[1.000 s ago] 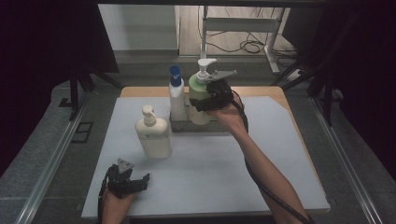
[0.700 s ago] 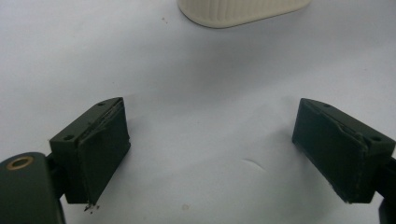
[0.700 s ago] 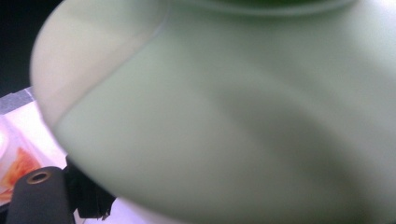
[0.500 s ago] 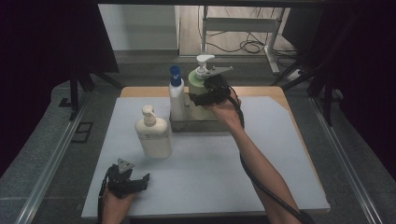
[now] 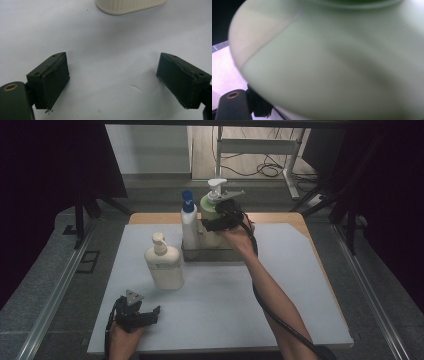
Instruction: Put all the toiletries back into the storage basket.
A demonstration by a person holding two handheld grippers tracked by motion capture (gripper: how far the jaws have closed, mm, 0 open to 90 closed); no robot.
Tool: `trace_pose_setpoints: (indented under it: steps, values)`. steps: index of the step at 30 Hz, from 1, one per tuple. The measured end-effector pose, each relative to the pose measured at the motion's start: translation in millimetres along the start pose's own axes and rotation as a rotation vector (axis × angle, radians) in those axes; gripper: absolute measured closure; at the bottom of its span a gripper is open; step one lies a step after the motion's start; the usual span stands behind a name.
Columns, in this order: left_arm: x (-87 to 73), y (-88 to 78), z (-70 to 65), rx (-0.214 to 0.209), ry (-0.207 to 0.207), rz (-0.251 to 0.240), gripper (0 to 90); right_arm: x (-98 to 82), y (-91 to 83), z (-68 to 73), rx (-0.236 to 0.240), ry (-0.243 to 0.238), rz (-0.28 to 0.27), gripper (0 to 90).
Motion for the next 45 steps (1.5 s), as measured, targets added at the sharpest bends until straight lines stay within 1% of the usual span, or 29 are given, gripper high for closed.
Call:
trace_pose_setpoints:
  steps: [12, 14, 15, 17, 28, 39, 45]
  values:
    - [0.0, 0.0, 0.0, 0.0, 0.0, 0.0, 10.5, -13.9, 14.7, -0.5, 0.014, 0.01, 0.038, 12.7]
    - [0.1, 0.1, -0.1, 0.0, -0.001, -0.001, 10.4, -16.5, 17.0, -0.8, 0.017, 0.014, 0.044, 12.7]
    - [0.0, 0.0, 0.0, 0.0, 0.0, 0.0, 10.4, -18.0, 17.6, -0.2, 0.018, 0.024, 0.05, 12.7]
    - [0.0, 0.0, 0.0, 0.0, 0.0, 0.0, 10.4, -19.8, 19.3, -0.4, 0.022, 0.017, 0.054, 12.7]
    - [0.0, 0.0, 0.0, 0.0, 0.0, 0.0, 10.4, -30.3, 23.2, -1.0, 0.041, 0.027, 0.079, 12.7]
    - [0.0, 0.0, 0.0, 0.0, 0.0, 0.0, 10.4, -37.8, 27.2, -1.0, 0.046, 0.038, 0.092, 12.7]
    - [0.1, 0.1, -0.1, 0.0, 0.0, 0.0, 10.4, -41.7, 30.4, -0.6, 0.051, 0.034, 0.104, 12.7]
Point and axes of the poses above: each handheld gripper's, and its own axes: y roughly forward along the jaws, x roughly out of its top, z roughly to its left, the point moved 8 cm from there along y, roughly forward along the jaws, and after that the axes turned 10 degrees about x, right-handed, at the moved point
